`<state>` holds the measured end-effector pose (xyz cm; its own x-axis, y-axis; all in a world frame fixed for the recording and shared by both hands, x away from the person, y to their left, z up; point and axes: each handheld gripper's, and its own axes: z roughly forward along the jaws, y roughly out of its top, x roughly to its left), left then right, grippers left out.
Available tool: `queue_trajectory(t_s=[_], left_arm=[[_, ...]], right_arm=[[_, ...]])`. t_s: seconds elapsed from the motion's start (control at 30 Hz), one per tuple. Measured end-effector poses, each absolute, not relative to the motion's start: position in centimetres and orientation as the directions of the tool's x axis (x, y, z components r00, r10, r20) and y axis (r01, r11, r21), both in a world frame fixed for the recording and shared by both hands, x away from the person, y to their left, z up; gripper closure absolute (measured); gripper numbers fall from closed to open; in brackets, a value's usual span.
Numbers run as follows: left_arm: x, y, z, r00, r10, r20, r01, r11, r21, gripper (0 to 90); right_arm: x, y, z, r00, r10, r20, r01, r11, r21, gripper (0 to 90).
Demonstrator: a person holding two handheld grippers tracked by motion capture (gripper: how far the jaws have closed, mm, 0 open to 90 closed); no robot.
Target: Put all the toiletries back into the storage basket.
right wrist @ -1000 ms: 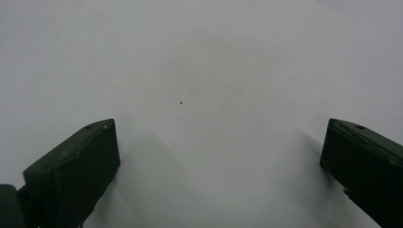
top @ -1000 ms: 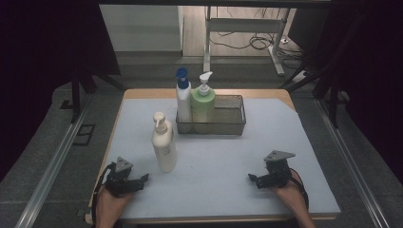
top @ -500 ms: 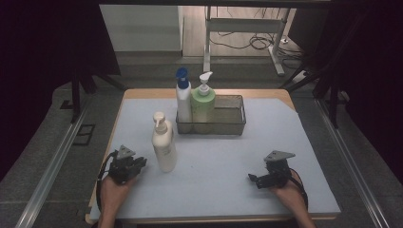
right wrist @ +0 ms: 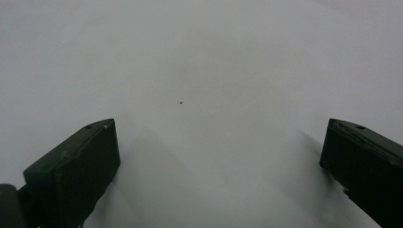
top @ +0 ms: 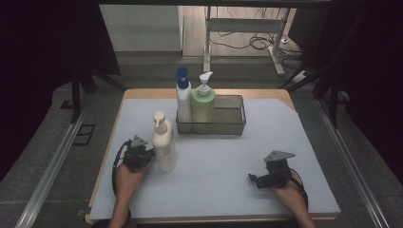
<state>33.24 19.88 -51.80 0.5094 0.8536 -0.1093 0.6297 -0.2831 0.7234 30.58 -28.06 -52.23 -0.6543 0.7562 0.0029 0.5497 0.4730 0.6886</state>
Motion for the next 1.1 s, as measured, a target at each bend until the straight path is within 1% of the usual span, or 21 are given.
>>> queue_trajectory(t_s=[0.17,0.5,1.1], left_arm=[[33.2,19.2,-51.9,0.507,0.851,-0.14,0.646,-0.267,0.715,89.6],[32.7,16.9,-51.9,0.561,0.809,-0.175,0.64,-0.29,0.711,89.7],[30.8,13.4,-51.6,0.648,0.74,-0.179,0.614,-0.368,0.699,89.6]], right_arm=[[30.6,-28.1,-52.2,-0.654,0.756,0.003,0.55,0.473,0.689,0.0],[30.6,-28.1,-52.2,-0.654,0.756,0.002,0.549,0.473,0.689,0.0],[30.6,-28.1,-52.2,-0.654,0.756,0.003,0.55,0.473,0.689,0.0]])
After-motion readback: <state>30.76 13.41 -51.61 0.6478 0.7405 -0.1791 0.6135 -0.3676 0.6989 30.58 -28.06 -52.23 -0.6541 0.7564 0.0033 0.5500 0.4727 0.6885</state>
